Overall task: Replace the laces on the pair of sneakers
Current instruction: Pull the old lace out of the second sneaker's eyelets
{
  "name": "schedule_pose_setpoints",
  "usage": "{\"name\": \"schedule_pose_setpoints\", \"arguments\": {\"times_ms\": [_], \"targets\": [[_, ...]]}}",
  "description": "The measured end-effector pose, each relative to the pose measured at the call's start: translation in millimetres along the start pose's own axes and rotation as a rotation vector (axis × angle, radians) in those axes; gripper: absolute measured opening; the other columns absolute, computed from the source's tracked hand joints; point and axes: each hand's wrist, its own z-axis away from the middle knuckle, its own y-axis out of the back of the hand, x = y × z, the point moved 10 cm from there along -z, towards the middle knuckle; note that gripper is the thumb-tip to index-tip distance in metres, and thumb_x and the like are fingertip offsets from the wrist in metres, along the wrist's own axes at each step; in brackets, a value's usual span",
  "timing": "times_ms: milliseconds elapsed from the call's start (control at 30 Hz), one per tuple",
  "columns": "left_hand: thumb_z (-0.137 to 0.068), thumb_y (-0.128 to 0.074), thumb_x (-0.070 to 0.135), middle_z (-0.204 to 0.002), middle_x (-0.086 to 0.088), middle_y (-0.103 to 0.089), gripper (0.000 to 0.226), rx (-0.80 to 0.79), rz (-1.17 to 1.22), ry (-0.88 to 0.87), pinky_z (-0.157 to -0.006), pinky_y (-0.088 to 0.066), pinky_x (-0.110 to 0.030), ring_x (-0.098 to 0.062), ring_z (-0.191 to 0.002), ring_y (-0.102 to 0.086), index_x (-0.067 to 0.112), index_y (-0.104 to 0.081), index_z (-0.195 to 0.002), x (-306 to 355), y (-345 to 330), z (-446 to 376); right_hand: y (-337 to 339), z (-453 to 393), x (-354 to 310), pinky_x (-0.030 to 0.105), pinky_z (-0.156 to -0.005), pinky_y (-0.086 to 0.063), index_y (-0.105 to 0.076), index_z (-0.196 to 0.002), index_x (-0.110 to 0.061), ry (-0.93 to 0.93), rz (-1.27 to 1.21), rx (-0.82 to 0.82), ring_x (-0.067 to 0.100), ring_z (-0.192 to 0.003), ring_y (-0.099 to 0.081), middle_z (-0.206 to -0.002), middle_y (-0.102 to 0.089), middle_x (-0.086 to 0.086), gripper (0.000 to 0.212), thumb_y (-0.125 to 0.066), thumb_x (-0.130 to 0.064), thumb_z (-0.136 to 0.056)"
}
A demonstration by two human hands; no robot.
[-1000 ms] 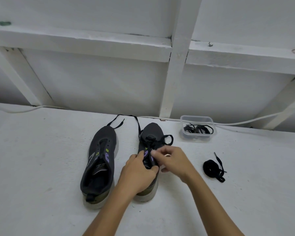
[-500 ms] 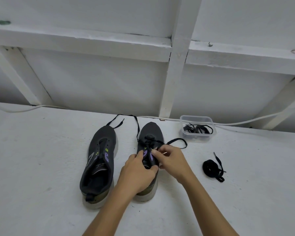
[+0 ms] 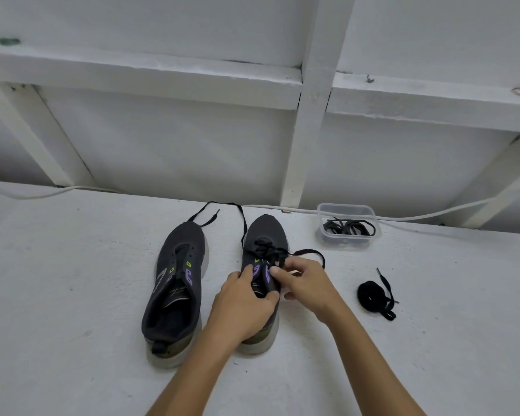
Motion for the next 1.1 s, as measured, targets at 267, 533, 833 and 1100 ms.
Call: {"name": "schedule_pose_setpoints", "arguments": {"times_ms": [267, 533, 833, 1100], "targets": [[-0.085, -0.06, 0.057, -0.123, 0.006, -0.05, 0.062, -0.027, 0.014, 0.017, -0.096, -0.045, -0.034, -0.019, -0.118, -0.05, 0.035, -0.044, -0.142, -1.2, 1.0, 0.7, 18.8, -1.9, 0.5, 0.028, -0.059, -0.057, -0.066, -0.086, -0.017, -0.088, -0.104, 0.064, 0.013, -0.071, -0.072, -0.081, -0.073, 0.002, 0.019, -0.063, -0.031, -0.099], [-0.083, -0.059, 0.06, -0.126, 0.002, -0.052, 0.068, -0.045, -0.011, 0.009, -0.101, -0.047, -0.039, -0.021, -0.123, -0.05, 0.032, -0.044, -0.143, -1.1, 0.2, -3.4, -3.8, -0.9, -13.9, 0.043, -0.075, -0.061, -0.067, -0.079, -0.013, 0.028, 0.011, 0.052, 0.017, -0.073, -0.064, -0.075, -0.065, 0.002, 0.02, -0.069, -0.026, -0.094], [-0.099, -0.047, 0.05, -0.112, 0.001, -0.064, 0.034, 0.073, -0.026, -0.078, -0.094, -0.048, -0.035, -0.022, -0.11, -0.06, 0.024, -0.068, -0.107, 11.2, 22.6, -15.8, 0.8, -0.3, -3.4, 0.031, -0.071, -0.061, -0.06, -0.096, -0.012, -0.021, -0.075, 0.06, 0.009, -0.074, -0.065, -0.086, -0.068, 0.004, 0.015, -0.053, -0.023, -0.104], [-0.092, -0.068, 0.032, -0.118, 0.009, -0.058, 0.023, 0.16, -0.13, -0.237, -0.087, -0.046, -0.027, -0.013, -0.107, -0.057, 0.03, -0.073, -0.114, 31.3, 32.5, -33.9, -0.9, -2.9, 0.7, 0.025, -0.067, -0.058, -0.06, -0.095, -0.013, -0.028, -0.095, 0.065, 0.007, -0.072, -0.065, -0.08, -0.069, 0.0, 0.014, -0.054, -0.022, -0.104]]}}
